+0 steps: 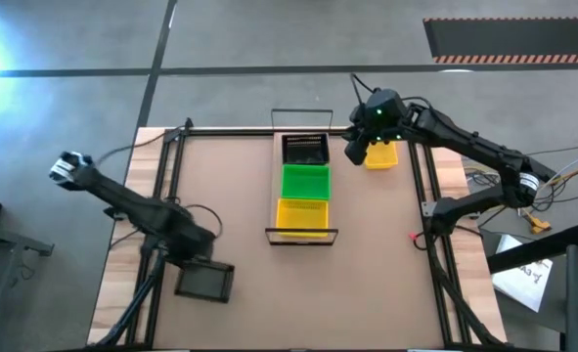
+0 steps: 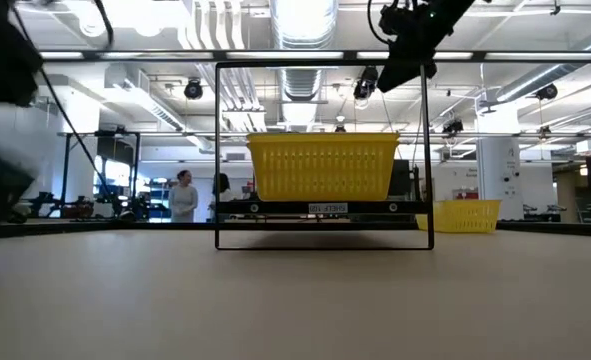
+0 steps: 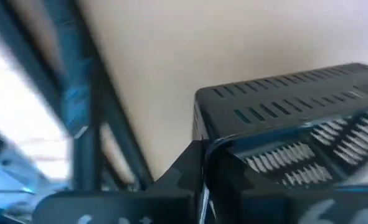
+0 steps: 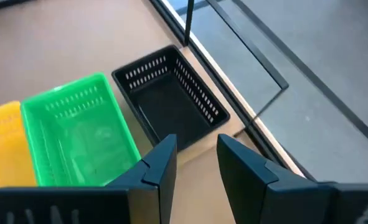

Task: Stack baskets on shelf by color
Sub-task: Stack the black bin on top of the black bins on the shelf

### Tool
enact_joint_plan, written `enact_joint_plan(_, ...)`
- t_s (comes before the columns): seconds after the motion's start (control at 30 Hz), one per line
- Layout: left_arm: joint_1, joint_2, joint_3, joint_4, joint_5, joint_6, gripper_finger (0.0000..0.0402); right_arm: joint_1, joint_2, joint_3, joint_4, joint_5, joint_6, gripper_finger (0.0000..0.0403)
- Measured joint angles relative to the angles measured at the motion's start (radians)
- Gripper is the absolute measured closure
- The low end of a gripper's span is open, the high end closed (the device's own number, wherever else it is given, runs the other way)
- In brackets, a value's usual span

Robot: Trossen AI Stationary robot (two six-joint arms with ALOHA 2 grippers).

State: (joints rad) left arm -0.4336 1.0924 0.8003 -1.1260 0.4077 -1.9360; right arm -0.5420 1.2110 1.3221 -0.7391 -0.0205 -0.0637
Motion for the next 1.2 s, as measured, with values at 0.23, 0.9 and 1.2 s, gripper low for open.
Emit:
enact_joint_plan(0.23,0.075,-0.214,0.287,-0.324,-0.379,-0.177,0.0401,-0.006,-0.005,0.071,-0.087,0.099,-0.039,0.0296)
enact_joint_plan(0.9,1.047,0.298,0.518,0.332,-0.395,1.062,0.0401,-0.023,0.025,0.094,-0.03,0.01,0.389,0.0261)
enact_joint_plan(1.2,1.074,0.566,0.784,0.346,-0.352,1.283,0.0401,0.011,0.187,0.151,0.159,-0.013,0.524,0.0157)
